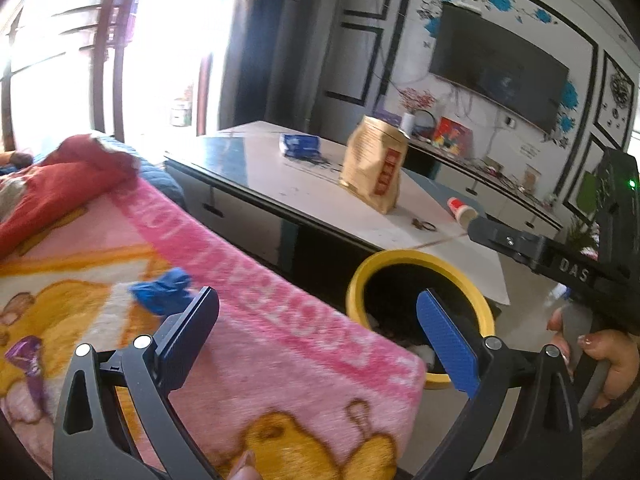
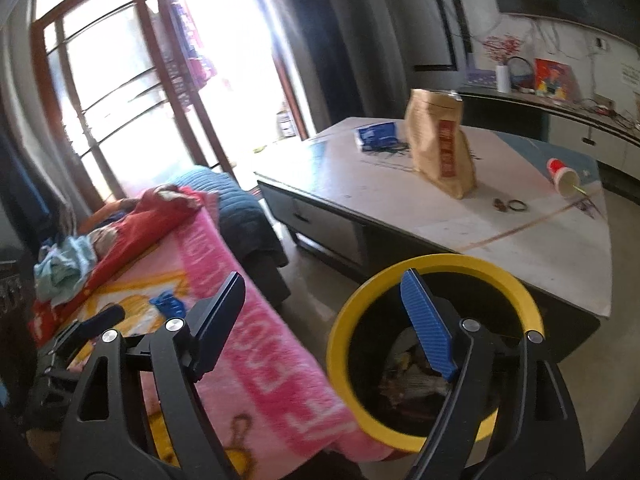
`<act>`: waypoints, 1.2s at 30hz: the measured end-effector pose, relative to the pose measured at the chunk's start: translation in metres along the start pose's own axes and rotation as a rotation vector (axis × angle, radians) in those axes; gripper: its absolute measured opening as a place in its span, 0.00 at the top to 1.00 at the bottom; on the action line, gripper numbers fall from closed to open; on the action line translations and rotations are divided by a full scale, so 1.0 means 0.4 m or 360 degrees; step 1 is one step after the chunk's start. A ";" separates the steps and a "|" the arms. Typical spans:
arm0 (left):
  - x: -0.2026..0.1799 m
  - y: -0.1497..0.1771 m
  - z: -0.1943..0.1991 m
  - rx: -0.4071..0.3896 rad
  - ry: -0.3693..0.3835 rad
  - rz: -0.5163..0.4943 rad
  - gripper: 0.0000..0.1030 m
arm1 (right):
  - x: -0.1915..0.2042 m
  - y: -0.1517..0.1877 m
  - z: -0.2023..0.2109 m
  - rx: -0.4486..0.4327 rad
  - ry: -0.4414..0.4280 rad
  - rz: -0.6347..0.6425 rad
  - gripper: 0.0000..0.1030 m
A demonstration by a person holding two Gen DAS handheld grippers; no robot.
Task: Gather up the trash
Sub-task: 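Move the left gripper to the purple wrapper while the right approaches the blue glove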
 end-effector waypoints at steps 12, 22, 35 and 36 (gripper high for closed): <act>0.200 -0.007 0.097 -0.0085 -0.0221 0.0135 0.06 | 0.176 0.043 -0.054 0.0101 -0.0179 0.0164 0.30; 0.357 0.009 0.155 -0.0118 -0.0374 0.0280 0.06 | 0.299 0.090 -0.126 0.0211 -0.0293 0.0263 0.30; 0.543 0.072 0.204 -0.0107 -0.0578 0.0472 0.06 | 0.454 0.159 -0.291 0.0411 -0.0398 0.0382 0.30; 0.555 0.077 0.205 -0.0104 -0.0588 0.0485 0.06 | 0.464 0.163 -0.305 0.0429 -0.0402 0.0390 0.30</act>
Point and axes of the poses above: each gripper's, at about its wrist camera, not at the fingertips, and z roughly against the way its jaws point, x to its left, y to its underside, the point moved 10 cm from there along -z, roughly the way its jaws point, and after that the axes turned 5 degrees about z, right-handed, at the moved point
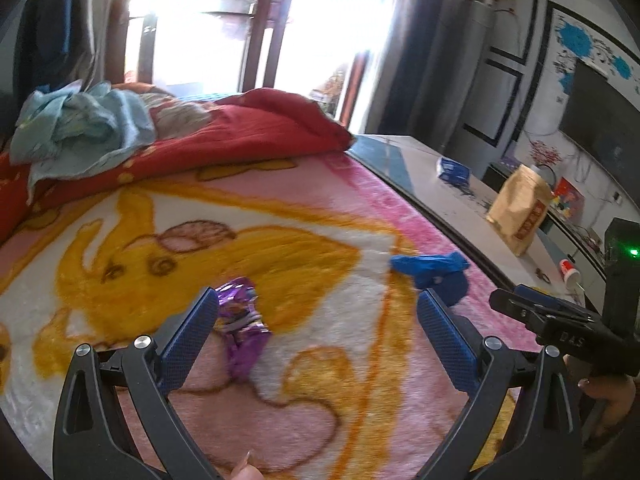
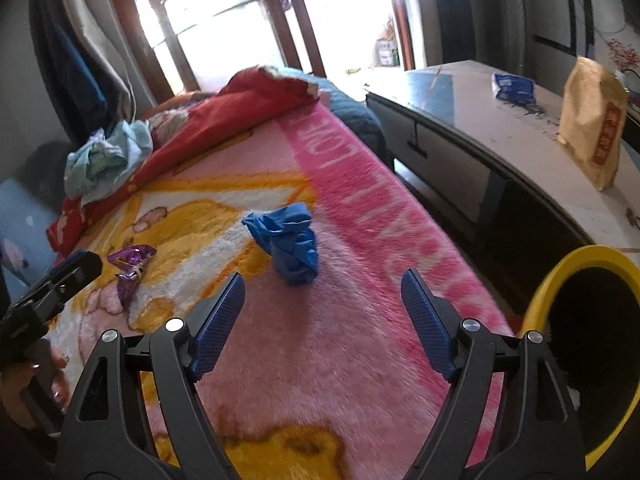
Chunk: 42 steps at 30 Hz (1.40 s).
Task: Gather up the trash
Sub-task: 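Move the left gripper to the purple wrapper while the right approaches the blue glove, then close the left gripper on the purple wrapper while the right grasps the blue glove, then carry the purple wrapper and blue glove with both grippers over the bin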
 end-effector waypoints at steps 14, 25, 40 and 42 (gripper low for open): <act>0.131 0.056 -0.067 0.0107 -0.0110 0.0157 0.06 | 0.044 -0.003 -0.149 0.0161 0.0017 0.0064 0.35; 0.146 0.067 -0.114 0.0166 -0.0057 0.0278 0.32 | 0.014 -0.005 -0.153 0.0131 0.0038 -0.0030 0.73; 0.051 0.087 -0.117 0.0215 0.0062 0.0165 0.72 | 0.009 0.042 -0.040 0.0023 -0.0058 -0.0092 0.85; 0.015 0.086 -0.109 0.0210 0.0106 0.0134 0.72 | 0.004 0.044 -0.018 0.0005 -0.0057 -0.0096 0.85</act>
Point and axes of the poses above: each gripper's, at about its wrist camera, not at the fingertips, and z roughly against the way its jaws point, x to its left, y to its underside, the point moved 10 cm from there along -z, roughly the way its jaws point, and after that the axes turned 5 degrees about z, right-handed, at the moved point
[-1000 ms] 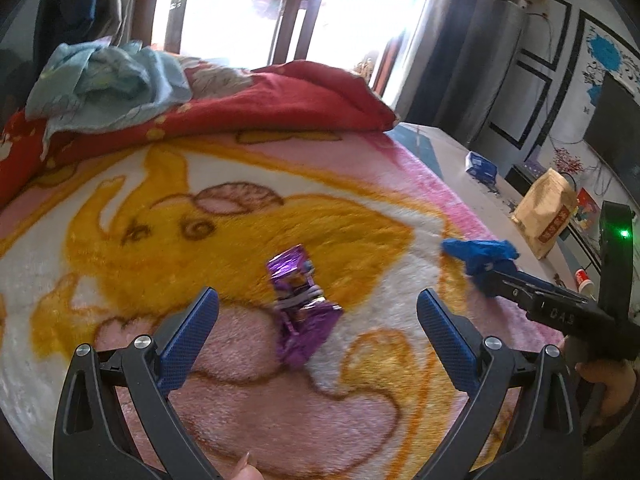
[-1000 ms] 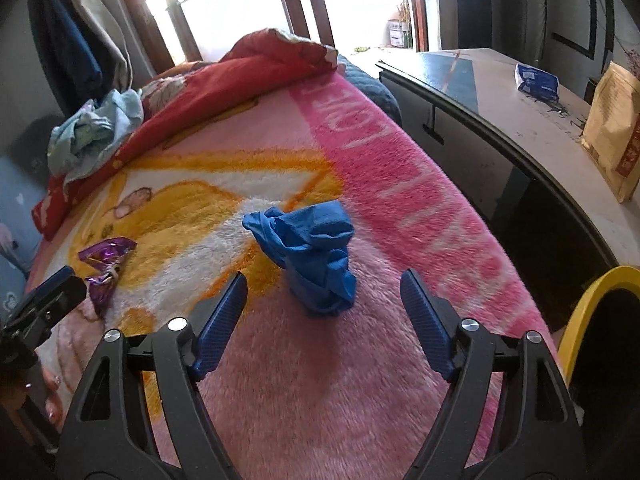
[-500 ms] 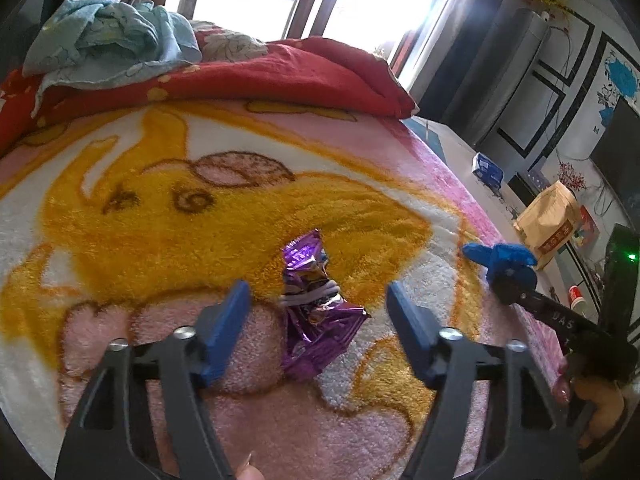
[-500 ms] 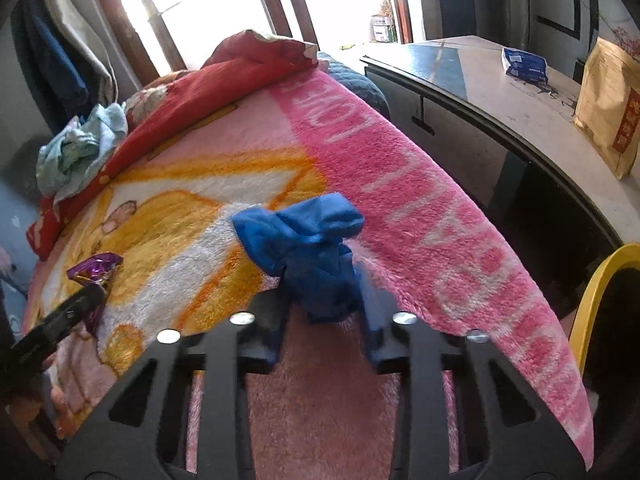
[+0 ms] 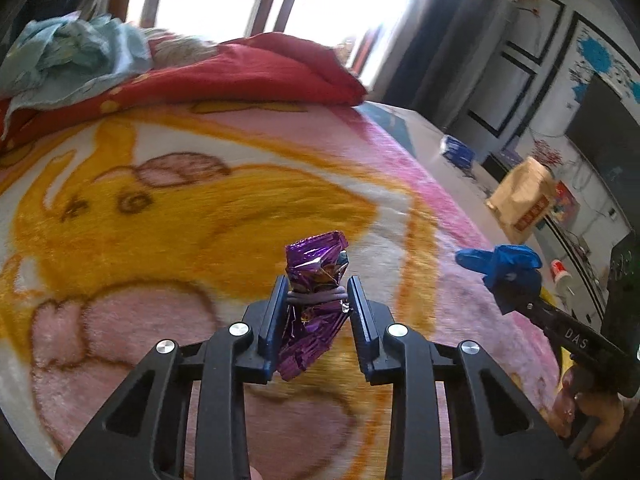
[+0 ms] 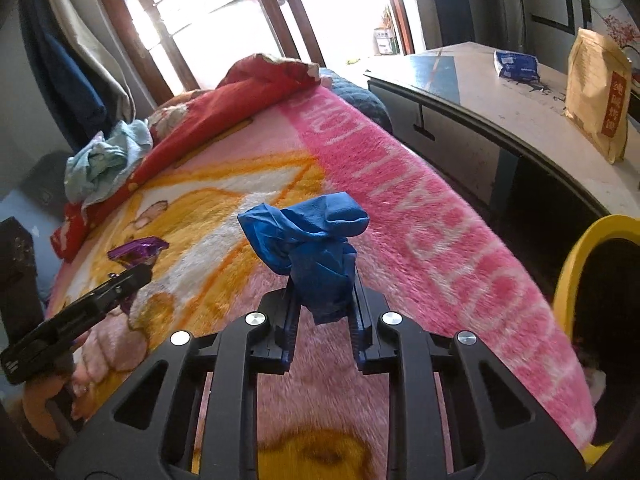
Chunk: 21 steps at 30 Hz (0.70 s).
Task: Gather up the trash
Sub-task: 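Carry the purple wrapper and blue glove with both grippers over the bin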
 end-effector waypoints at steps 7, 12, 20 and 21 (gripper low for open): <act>-0.126 0.014 0.024 -0.0012 0.0131 -0.0108 0.72 | -0.048 -0.006 0.089 -0.0076 0.0017 -0.0053 0.85; -0.216 0.018 0.041 -0.0023 0.0217 -0.0188 0.72 | -0.096 -0.015 0.145 -0.0128 0.0059 -0.0094 0.85; -0.316 0.032 0.065 -0.0035 0.0311 -0.0291 0.72 | -0.194 -0.010 0.220 -0.0179 0.0161 -0.0163 0.85; -0.329 0.036 0.067 -0.0033 0.0323 -0.0306 0.72 | -0.204 -0.008 0.226 -0.0182 0.0171 -0.0171 0.85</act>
Point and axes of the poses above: each gripper's, at about its wrist camera, not at the fingertips, and z roughly against the way its jaws point, x to its left, y to its underside, the point moved 10 cm from there along -z, roughly the way its jaws point, and after that the axes turned 5 degrees about z, right-handed, at the moved point
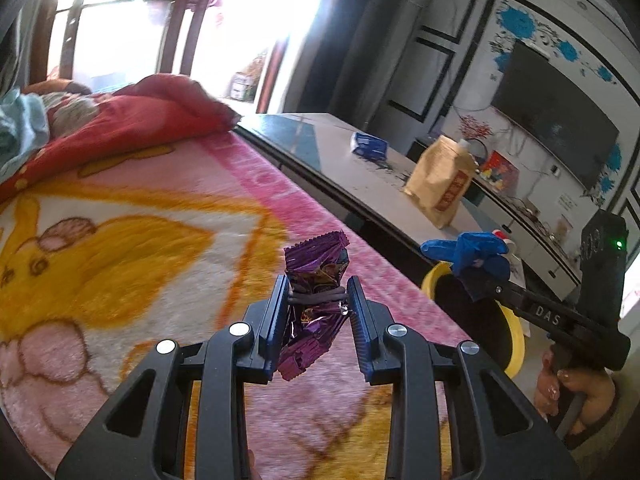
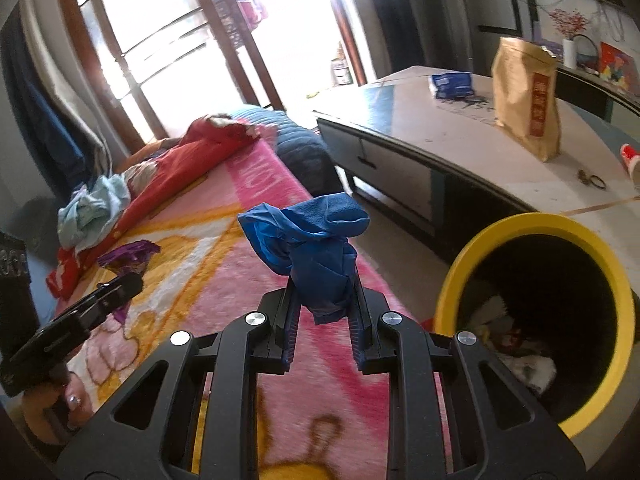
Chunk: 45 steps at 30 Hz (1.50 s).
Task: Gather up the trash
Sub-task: 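Carry the purple wrapper and blue glove with both grippers over the bin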
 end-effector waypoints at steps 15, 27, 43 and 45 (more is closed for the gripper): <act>-0.119 0.003 -0.021 0.0026 0.0133 -0.0133 0.72 | -0.162 0.004 0.093 -0.0063 0.0168 -0.0144 0.85; -0.231 0.022 -0.056 0.0066 0.0236 -0.0256 0.72 | -0.248 0.023 0.173 -0.0107 0.0278 -0.0211 0.85; -0.362 0.057 -0.093 0.0109 0.0334 -0.0383 0.72 | -0.380 0.067 0.251 -0.0122 0.0419 -0.0333 0.85; -0.378 0.060 -0.097 0.0113 0.0342 -0.0398 0.72 | -0.392 0.068 0.256 -0.0127 0.0434 -0.0343 0.85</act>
Point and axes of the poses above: each gripper's, at about its wrist camera, not at the fingertips, and z roughly against the way its jaws point, x to its left, y to its underside, the point moved 10 cm from there along -z, roughly the way its jaws point, and after that the axes turned 5 degrees about z, right-handed, at the moved point
